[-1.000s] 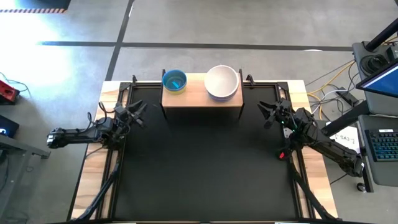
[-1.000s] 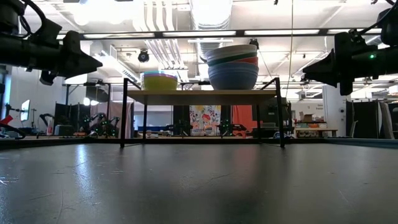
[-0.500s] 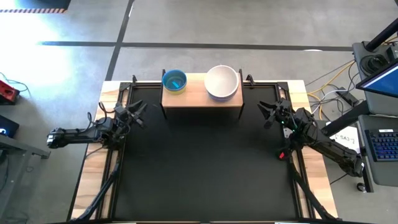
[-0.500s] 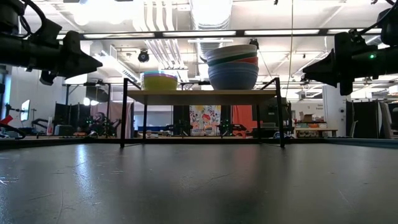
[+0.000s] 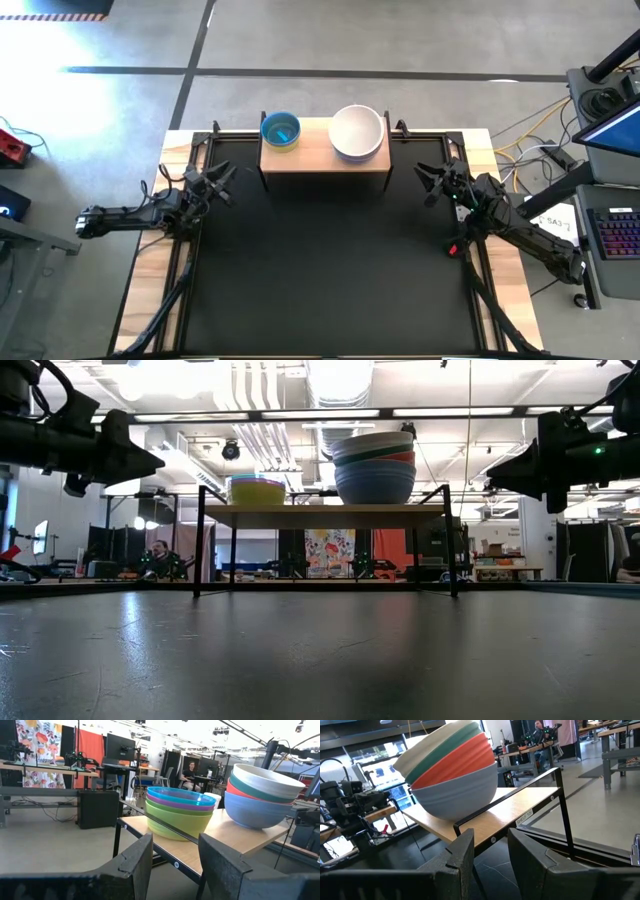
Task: Place and stack bowls onto a shelf
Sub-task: Return to Home Position
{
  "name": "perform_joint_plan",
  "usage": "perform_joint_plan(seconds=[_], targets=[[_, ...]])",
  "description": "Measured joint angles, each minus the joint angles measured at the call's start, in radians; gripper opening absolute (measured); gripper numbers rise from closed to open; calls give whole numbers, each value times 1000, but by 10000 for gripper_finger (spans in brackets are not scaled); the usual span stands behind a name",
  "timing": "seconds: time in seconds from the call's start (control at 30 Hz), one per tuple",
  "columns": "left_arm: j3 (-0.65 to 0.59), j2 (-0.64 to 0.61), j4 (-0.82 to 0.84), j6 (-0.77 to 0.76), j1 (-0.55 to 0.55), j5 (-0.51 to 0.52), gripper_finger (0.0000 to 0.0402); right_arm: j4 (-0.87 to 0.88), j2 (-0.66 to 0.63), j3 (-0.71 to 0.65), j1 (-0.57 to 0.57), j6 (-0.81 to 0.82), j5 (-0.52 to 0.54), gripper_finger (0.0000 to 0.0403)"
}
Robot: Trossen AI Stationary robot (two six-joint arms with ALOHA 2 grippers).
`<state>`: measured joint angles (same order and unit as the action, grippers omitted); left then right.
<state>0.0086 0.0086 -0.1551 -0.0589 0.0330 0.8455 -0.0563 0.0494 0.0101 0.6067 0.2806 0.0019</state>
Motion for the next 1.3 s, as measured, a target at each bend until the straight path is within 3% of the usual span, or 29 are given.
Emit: perform_joint_plan(seconds=[1.3], targets=[[13,0,0,0,0,0,142,0,0,0,0,0,0,109]])
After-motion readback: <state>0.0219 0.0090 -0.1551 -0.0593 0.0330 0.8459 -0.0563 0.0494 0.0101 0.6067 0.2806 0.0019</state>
